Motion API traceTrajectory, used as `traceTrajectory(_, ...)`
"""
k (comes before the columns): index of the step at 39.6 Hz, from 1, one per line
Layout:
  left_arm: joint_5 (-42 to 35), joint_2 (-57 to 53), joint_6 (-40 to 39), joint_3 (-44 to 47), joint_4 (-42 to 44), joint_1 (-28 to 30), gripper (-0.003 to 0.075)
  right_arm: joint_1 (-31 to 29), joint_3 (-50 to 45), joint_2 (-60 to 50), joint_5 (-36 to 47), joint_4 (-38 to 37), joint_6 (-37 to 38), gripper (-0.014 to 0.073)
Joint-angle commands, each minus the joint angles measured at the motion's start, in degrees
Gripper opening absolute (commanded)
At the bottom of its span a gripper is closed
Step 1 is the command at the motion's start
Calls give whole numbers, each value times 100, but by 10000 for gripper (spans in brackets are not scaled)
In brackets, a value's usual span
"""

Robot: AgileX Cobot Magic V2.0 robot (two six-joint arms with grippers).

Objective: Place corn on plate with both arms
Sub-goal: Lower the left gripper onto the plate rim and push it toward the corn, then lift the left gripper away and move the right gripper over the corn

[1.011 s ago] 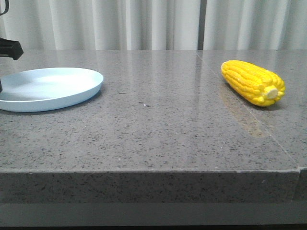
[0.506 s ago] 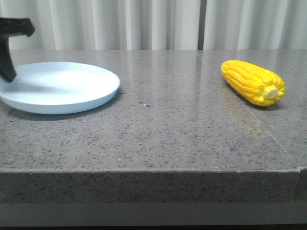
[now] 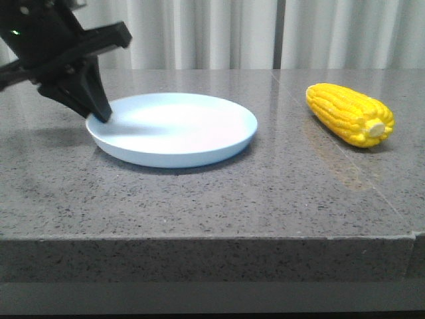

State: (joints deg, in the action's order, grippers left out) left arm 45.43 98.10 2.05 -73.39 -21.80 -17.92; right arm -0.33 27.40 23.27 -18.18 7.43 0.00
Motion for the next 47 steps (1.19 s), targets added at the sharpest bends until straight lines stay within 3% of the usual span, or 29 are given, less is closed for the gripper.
traceTrajectory(1,-308,-149,8,-197,-232,-141,-20,-35,194,62,507,24,-49,518)
traceTrajectory(5,-332,-121,8,-197,-256,-179,0,-35,194,62,507,24,-49,518)
traceTrajectory(7,-331,-121,8,-197,-256,-179,45,-35,194,62,507,24,-49,518)
traceTrajectory(16,-531,-437,113,-197,-177,-60,439,-35,194,62,507,24,-49,518)
traceTrajectory(19,-670,-734,113,-197,152,-50,489,-35,194,62,507,24,-49,518)
traceTrajectory(24,-764,-1175,76,-134,557,66,428,-35,194,62,507,24,-49,518)
traceTrajectory(38,-729,-2460,87,667,813,1454,23,-35,194,62,507,24,-49,518)
traceTrajectory(41,-782,-2757,99,893,937,1584,-20,-35,194,62,507,24,-49,518)
traceTrajectory(47,-1247,-3413,108,1434,1099,1519,-20,-35,194,62,507,24,-49,518)
